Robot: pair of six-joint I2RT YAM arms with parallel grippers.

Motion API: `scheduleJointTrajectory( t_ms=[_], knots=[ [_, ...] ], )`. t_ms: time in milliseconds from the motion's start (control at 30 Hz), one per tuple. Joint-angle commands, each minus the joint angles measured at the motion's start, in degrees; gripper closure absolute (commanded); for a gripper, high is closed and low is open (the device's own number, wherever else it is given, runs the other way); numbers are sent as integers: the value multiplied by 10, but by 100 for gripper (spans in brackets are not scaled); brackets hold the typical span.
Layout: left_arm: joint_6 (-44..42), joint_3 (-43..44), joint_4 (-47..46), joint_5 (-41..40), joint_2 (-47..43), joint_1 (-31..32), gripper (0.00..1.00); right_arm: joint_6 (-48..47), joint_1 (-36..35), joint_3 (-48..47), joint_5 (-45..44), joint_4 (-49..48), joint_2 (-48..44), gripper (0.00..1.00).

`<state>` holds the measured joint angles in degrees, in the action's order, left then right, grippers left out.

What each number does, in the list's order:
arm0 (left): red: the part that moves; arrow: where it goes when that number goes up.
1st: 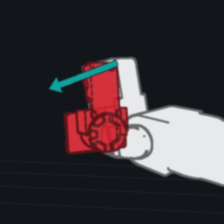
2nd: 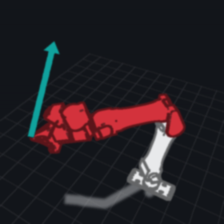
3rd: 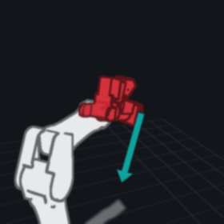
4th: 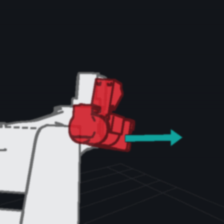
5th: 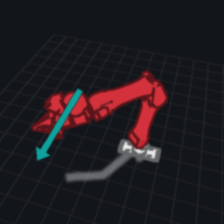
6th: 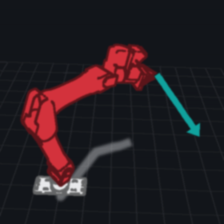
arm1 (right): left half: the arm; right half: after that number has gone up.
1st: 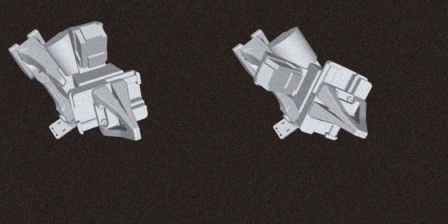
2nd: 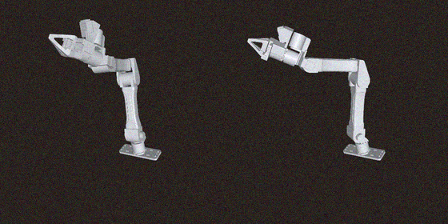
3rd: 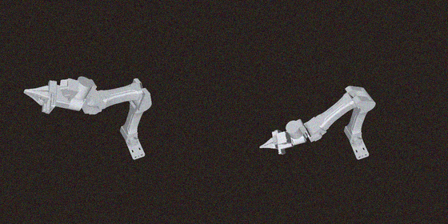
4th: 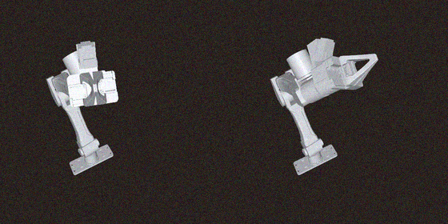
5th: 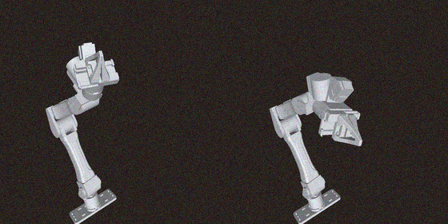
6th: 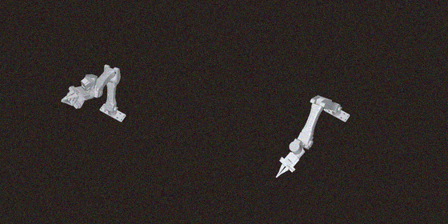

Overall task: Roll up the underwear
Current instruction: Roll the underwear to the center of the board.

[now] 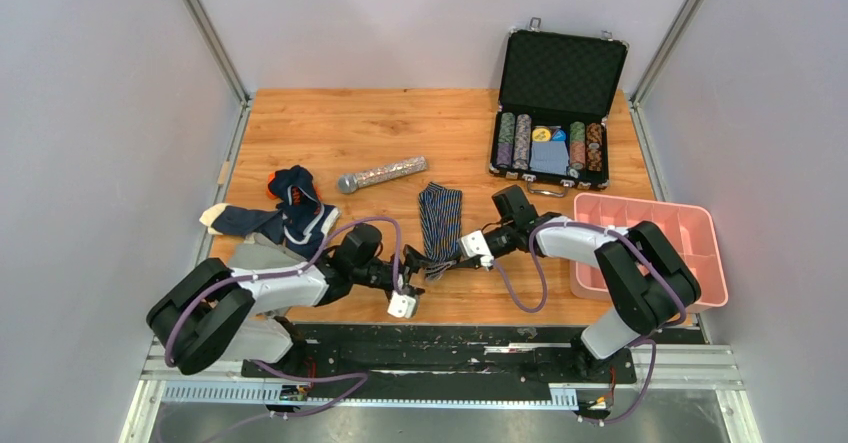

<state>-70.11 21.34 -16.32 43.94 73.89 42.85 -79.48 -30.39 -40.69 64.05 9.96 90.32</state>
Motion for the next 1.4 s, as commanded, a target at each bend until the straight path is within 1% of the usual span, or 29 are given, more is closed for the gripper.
scheduleJointTrajectory(
  t_ms=[0, 67, 200, 267, 333, 467, 500, 600, 633, 667, 700, 733, 833, 867, 933, 1033, 1133, 1167, 1267, 1367],
  knots=[
    [138, -6, -120, -97, 33, 35, 24, 36, 2, 10, 22, -28, -20, 94],
    [159, -12, -175, -130, 52, 49, 23, 39, 2, 13, 22, -28, -22, 94],
    [175, -9, -216, -169, 84, 63, 23, 46, 2, 17, 23, -28, -29, 94],
    [173, -9, -226, -176, 97, 65, 23, 48, 2, 18, 22, -28, -31, 94],
    [169, -11, -233, -180, 108, 66, 25, 49, 2, 18, 21, -27, -31, 94],
    [169, -13, -235, -180, 110, 66, 33, 49, 2, 20, 21, -26, -33, 94],
    [170, -13, -232, -179, 105, 66, 39, 48, 2, 20, 20, -25, -33, 94],
    [170, -10, -202, -172, 89, 66, 50, 42, 2, 23, 18, -19, -33, 94],
    [171, -9, -195, -170, 82, 66, 58, 38, 2, 25, 17, -16, -34, 94],
    [171, -8, -183, -170, 79, 66, 61, 35, 2, 27, 17, -13, -35, 94],
    [172, -7, -174, -170, 74, 66, 67, 33, 2, 28, 16, -11, -36, 94],
    [173, -7, -171, -171, 72, 66, 69, 33, 2, 29, 15, -9, -37, 94],
    [185, 5, -147, -172, 67, 66, 86, 33, 2, 31, 12, 1, -41, 94],
    [189, 10, -136, -172, 65, 66, 95, 33, 2, 35, 10, 5, -45, 94],
    [202, 31, -85, -168, 58, 66, 100, 45, 2, 38, 5, 8, -54, 94],
    [248, 72, 13, -169, 46, 64, 100, 90, 5, 41, -1, 11, -72, 94],
    [314, 112, 88, -161, 43, 46, 100, 188, 9, 39, -1, 14, -94, 94],
    [344, 128, 121, -142, 44, 35, 100, 216, 9, 40, 0, 14, -102, 94],
    [390, 148, 157, -94, 54, 16, 100, 287, 9, 50, 13, 14, -123, 96],
    [433, 160, 173, -52, 69, 3, 100, 327, 9, 66, 29, 9, -134, 97]
  ],
)
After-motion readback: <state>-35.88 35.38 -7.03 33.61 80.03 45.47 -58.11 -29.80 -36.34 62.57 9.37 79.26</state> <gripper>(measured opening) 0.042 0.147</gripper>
